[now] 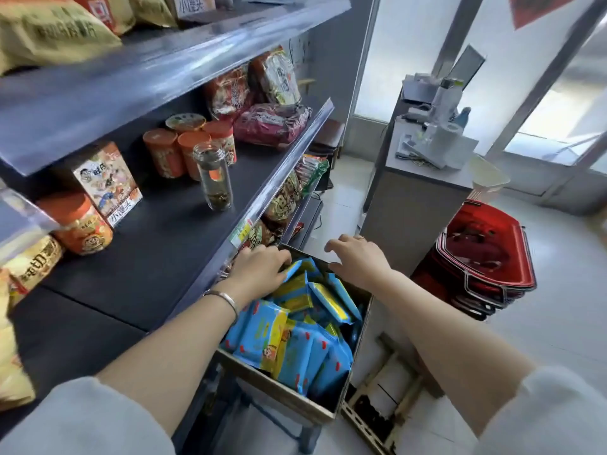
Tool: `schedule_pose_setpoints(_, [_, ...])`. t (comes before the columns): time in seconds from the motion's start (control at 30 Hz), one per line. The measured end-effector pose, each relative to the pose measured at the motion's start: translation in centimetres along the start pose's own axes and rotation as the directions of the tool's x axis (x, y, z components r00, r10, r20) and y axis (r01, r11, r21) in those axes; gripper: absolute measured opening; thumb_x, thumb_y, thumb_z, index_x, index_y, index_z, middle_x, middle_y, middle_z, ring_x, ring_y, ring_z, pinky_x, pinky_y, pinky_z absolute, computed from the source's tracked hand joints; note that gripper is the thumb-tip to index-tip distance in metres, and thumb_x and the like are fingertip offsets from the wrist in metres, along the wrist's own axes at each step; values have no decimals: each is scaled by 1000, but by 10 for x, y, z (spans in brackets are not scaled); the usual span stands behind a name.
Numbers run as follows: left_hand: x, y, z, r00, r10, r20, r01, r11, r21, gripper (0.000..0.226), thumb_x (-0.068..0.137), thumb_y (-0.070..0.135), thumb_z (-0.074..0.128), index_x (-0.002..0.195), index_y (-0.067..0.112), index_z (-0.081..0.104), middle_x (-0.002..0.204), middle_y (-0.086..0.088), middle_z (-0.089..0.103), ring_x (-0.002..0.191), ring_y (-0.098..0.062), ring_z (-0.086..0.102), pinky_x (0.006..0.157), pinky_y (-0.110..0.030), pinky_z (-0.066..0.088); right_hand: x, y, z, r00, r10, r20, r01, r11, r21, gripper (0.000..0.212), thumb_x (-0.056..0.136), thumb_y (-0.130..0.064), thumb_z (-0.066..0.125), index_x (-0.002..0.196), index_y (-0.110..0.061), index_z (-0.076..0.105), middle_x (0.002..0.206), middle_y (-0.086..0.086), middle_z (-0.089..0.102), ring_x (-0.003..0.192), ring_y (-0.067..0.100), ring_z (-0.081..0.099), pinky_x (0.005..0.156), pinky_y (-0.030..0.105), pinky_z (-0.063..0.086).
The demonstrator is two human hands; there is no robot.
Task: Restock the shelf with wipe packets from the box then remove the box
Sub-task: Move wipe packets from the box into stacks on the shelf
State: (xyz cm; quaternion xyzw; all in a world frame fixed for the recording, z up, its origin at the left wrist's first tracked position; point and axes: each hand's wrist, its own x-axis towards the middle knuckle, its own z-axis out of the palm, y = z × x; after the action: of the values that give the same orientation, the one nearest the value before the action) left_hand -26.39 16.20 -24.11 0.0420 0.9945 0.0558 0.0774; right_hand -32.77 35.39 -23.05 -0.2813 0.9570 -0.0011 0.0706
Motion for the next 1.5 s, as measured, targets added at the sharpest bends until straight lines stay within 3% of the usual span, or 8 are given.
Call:
schedule_pose_setpoints(0.2, [10,-15,34,989,-114,89,118,992,-35,30,95,35,48,123,27,51,120,1,55,115,-22,49,95,-37,37,29,12,35,995,-11,99,9,1000,20,28,92,-25,50,119,-20,55,117,6,54,111,30,52,81,35,42])
schedule_pose_setpoints(0.37, [7,-32,67,945,-278,175,302,944,-135,25,89,29,54,114,27,54,115,2,57,108,-22,55,83,-34,45,37,18,68,970,-58,237,64,998,-15,33,88,-44,57,111,-21,60,113,6,52,109,30,50,80,36,42])
schedule_pose_setpoints(0.67, [-9,-7,129,842,-511,174,537,827,-166,31,89,20,58,114,11,42,120,-11,49,105,-34,54,72,-41,45,30,6,110,972,-156,177,213,903,-374,63,77,-74,48,113,-24,64,118,2,46,113,26,39,87,40,29])
schedule_pose_setpoints(0.83, [-6,1,138,782,-611,126,624,760,-185,48,88,18,61,124,3,33,114,-19,57,99,-36,59,65,-40,46,28,6,113,973,-165,164,220,881,-419,49,84,-61,50,116,-26,62,116,0,44,110,24,38,86,38,28])
schedule_pose_setpoints(0.97, [-1,1,139,743,-641,193,668,698,-256,38,85,21,66,113,5,46,118,-18,54,108,-36,55,85,-43,48,31,11,107,977,-145,153,192,912,-363,37,87,-48,50,115,-26,62,115,1,45,114,25,38,87,38,29])
schedule_pose_setpoints(1.17, [-2,10,121,753,-595,280,655,713,-248,28,89,24,59,78,18,34,101,-10,57,92,-31,58,74,-39,47,35,21,85,974,-73,216,117,974,-196,36,87,-45,50,107,-19,66,117,4,49,117,28,40,86,39,32])
schedule_pose_setpoints(1.4, [-4,11,36,809,-573,130,581,749,-319,27,89,27,59,80,21,34,99,-5,55,95,-31,57,75,-36,44,48,28,28,955,-33,295,-25,981,190,23,89,-32,52,72,-16,52,68,1,55,75,24,54,54,25,38])
schedule_pose_setpoints(1.5, [-7,14,-1,806,-591,46,574,759,-308,18,92,25,53,101,16,41,110,-13,56,101,-35,56,78,-39,44,52,25,-1,960,-108,257,32,958,285,12,88,-21,55,81,-11,54,68,2,50,75,24,54,50,25,37])
